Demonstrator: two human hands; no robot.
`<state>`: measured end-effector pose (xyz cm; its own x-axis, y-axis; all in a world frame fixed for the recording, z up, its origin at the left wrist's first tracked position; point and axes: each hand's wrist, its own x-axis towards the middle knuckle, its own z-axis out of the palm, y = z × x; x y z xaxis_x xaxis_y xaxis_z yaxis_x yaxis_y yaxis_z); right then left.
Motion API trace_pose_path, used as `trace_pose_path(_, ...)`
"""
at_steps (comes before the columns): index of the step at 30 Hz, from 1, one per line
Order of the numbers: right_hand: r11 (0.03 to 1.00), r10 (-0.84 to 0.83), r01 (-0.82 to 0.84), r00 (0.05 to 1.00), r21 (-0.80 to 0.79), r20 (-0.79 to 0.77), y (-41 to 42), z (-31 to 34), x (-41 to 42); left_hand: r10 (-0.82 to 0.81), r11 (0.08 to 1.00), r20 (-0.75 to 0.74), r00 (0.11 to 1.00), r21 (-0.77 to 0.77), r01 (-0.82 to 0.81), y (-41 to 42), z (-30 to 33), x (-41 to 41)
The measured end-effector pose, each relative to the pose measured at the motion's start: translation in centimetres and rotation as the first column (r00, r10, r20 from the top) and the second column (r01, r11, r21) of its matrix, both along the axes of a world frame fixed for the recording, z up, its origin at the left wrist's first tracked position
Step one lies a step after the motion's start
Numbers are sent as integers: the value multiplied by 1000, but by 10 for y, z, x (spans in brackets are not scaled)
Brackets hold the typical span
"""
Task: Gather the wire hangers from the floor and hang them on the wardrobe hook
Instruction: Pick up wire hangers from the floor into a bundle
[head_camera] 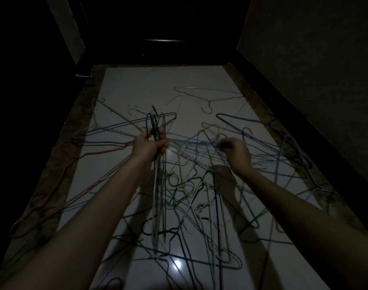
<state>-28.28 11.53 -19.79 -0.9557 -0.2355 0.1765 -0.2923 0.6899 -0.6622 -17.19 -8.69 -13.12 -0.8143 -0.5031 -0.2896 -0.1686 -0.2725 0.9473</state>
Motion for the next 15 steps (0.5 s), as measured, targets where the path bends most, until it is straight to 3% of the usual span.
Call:
trace_pose_path(4, 987, -79, 71, 996, -145, -52, -2, 37, -1, -1, 1000, 9, 1000, -13, 1, 1, 7, 0)
trace_pose_path(9, 998, -40, 45, 993, 45, -107, -5, 61, 11, -11, 999, -2, 1000, 36, 11, 3, 14, -1)
trace_pose_path(15, 995, -39, 27, 991, -98, -126, -5, 87, -2, -43, 993, -26, 999, 109, 45, 7, 23, 1)
